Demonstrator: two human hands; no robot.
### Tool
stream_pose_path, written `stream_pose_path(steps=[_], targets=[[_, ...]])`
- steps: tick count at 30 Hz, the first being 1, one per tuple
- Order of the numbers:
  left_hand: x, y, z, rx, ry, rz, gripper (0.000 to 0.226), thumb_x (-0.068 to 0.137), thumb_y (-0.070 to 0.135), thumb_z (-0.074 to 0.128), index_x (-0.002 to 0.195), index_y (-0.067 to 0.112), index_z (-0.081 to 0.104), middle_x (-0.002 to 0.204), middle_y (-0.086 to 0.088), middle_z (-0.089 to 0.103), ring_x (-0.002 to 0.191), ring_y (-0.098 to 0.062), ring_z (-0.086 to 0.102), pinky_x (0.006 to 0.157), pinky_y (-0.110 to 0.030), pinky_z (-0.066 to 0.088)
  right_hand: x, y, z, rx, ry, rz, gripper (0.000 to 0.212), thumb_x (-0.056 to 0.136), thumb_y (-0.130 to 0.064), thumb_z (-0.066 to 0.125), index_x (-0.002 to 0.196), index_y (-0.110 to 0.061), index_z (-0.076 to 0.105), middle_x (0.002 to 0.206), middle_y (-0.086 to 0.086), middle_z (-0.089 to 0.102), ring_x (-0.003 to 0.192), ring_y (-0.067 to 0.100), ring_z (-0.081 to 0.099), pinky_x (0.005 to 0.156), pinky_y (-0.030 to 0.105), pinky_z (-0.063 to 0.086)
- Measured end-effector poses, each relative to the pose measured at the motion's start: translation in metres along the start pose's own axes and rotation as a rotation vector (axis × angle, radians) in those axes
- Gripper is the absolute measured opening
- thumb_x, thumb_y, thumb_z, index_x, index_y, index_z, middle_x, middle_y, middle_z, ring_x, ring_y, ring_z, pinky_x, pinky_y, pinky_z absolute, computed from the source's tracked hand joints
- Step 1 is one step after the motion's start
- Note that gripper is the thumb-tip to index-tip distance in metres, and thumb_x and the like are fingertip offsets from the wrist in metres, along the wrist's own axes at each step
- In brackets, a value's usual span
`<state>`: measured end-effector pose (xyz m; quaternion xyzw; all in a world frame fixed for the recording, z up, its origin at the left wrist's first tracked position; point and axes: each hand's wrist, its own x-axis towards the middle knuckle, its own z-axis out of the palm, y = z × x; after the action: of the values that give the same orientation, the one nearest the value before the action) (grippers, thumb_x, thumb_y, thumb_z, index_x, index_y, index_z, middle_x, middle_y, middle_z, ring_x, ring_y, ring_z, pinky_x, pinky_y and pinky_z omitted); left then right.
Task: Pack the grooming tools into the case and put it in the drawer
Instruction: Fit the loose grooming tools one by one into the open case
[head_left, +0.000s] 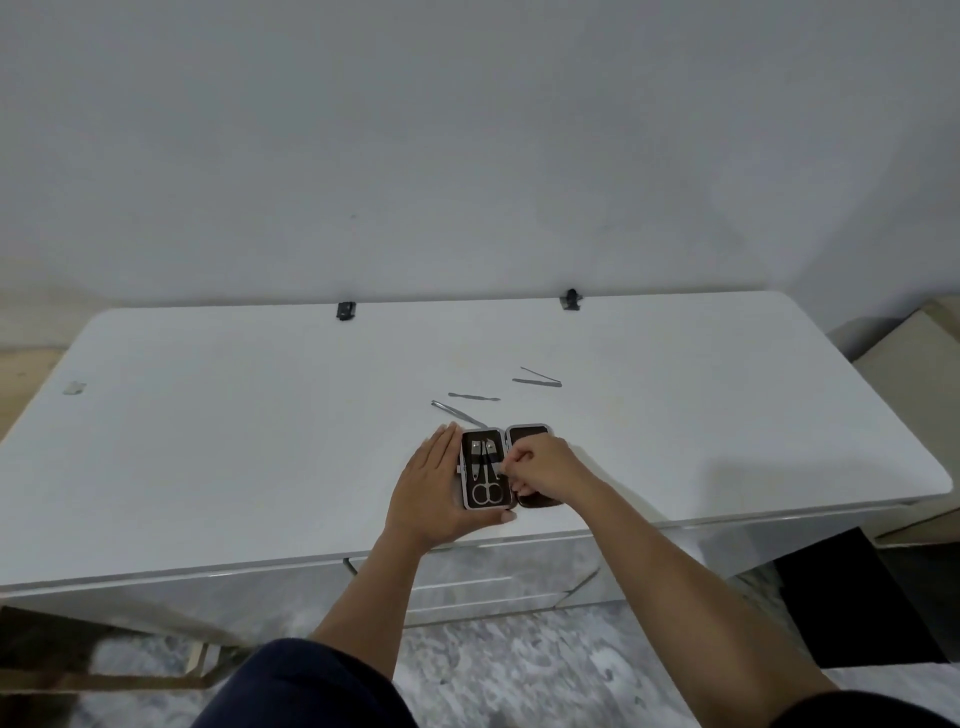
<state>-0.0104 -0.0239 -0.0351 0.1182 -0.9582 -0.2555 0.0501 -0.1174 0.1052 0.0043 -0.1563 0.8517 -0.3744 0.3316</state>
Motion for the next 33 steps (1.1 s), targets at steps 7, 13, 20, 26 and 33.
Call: stream_pose_path(steps=[7,13,20,26,33], targets=[[0.003,-0.006,0.005,0.001,0.000,-0.001,0.129,0.052,0.089,0.051,0.147,0.013,0.011,0.156,-0.001,0.012,0.143,-0.009,0.004,0.113,-0.022,-0.002,0.032,-0.013,-0.010,-0.045,0.216,-0.046,0.019,0.083,-0.007,0.054,0.068,-0.014,0.062,0.071,0.002,0.062,0.069,0.017,0.060,0.069,0.029,0.053],[0.005,-0.010,0.009,-0.031,0.018,-0.002,0.130,0.051,0.090,0.054,0.148,0.014,0.011,0.156,0.002,0.012,0.143,-0.006,0.004,0.116,-0.024,0.002,0.062,-0.019,-0.005,-0.095,0.297,-0.131,0.012,0.083,-0.003,0.056,0.085,-0.004,0.067,0.083,0.006,0.063,0.078,0.015,0.055,0.062,0.018,0.042],[0.006,-0.012,0.010,-0.041,0.049,0.017,0.128,0.052,0.087,0.057,0.147,0.010,0.019,0.155,-0.002,0.020,0.142,-0.007,0.009,0.117,-0.028,0.009,0.090,-0.019,0.008,-0.180,0.358,-0.173,0.013,0.083,-0.003,0.056,0.094,-0.004,0.064,0.098,0.014,0.062,0.090,0.025,0.059,0.080,0.033,0.049],[0.007,-0.012,0.009,-0.026,0.053,0.030,0.127,0.052,0.086,0.058,0.146,0.010,0.019,0.154,-0.002,0.020,0.140,-0.003,0.006,0.116,-0.025,0.006,0.101,-0.016,0.009,-0.127,0.352,-0.160,0.005,0.080,-0.004,0.064,0.077,-0.006,0.067,0.092,0.018,0.065,0.074,0.019,0.056,0.070,0.025,0.043],[0.006,-0.010,0.009,-0.050,0.062,0.023,0.127,0.052,0.086,0.058,0.146,0.008,0.022,0.153,-0.002,0.023,0.141,-0.006,0.011,0.117,-0.029,0.012,0.094,-0.018,0.013,-0.356,0.301,-0.205,0.014,0.088,0.002,0.046,0.091,-0.002,0.059,0.104,0.015,0.052,0.102,0.027,0.048,0.080,0.035,0.042]])
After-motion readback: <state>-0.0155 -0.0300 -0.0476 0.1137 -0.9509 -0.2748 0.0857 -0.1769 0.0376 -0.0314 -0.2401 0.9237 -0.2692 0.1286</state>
